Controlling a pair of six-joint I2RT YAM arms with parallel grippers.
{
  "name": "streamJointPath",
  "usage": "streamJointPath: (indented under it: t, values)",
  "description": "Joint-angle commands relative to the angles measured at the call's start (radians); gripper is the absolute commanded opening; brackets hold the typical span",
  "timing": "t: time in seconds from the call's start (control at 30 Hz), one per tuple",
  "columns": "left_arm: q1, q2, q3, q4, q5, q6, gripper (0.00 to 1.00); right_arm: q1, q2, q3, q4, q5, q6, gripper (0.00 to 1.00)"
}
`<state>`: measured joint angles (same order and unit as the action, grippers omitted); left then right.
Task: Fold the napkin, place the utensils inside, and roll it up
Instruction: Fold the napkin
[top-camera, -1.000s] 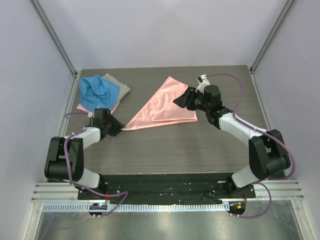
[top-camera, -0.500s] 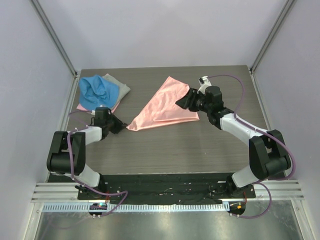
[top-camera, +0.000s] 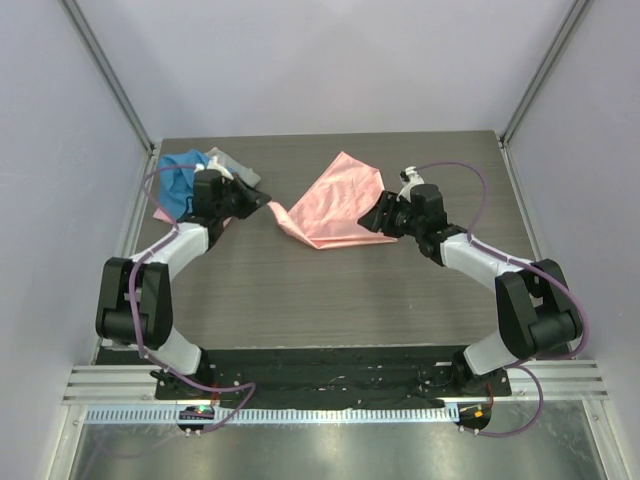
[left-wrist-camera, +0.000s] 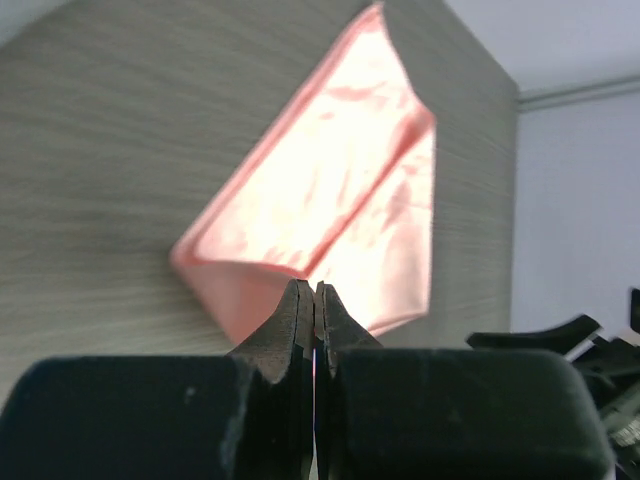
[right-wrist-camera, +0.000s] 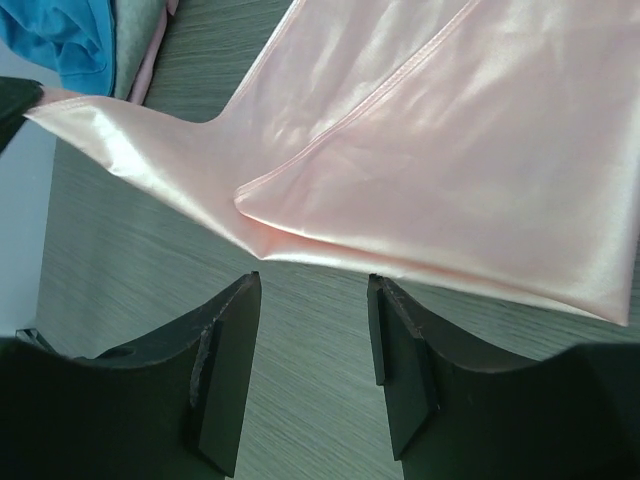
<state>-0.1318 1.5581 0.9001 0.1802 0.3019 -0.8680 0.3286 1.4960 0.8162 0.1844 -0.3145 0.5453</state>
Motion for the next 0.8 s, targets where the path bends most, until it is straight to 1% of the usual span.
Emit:
streamJointPath:
  t: [0.0,0.17,0.2,0.4,0.57,0.77]
  values:
    - [-0.106,0.077,0.130,0.058,0.077,0.101,0.00,-0.011,-0.040,-0.009,0.021,0.035,-0.015,0.55]
    - [-0.216,0.210,0.284,0.045,0.129,0.165,0.00,-0.025,-0.072,-0.037,0.020,0.068,0.005,0.55]
    - [-0.230,0.256,0.304,0.035,0.141,0.178,0.00,-0.025,-0.077,-0.041,0.020,0.071,0.008,0.55]
    - [-0.333,0.408,0.483,-0.022,0.175,0.279,0.00,-0.036,-0.120,-0.078,0.009,0.106,0.016,0.55]
    - [-0.394,0.531,0.598,-0.088,0.201,0.362,0.00,-0.042,-0.154,-0.112,0.007,0.129,0.027,0.55]
    - [-0.459,0.651,0.741,-0.157,0.235,0.419,0.00,-0.051,-0.181,-0.140,0.001,0.153,0.036,0.55]
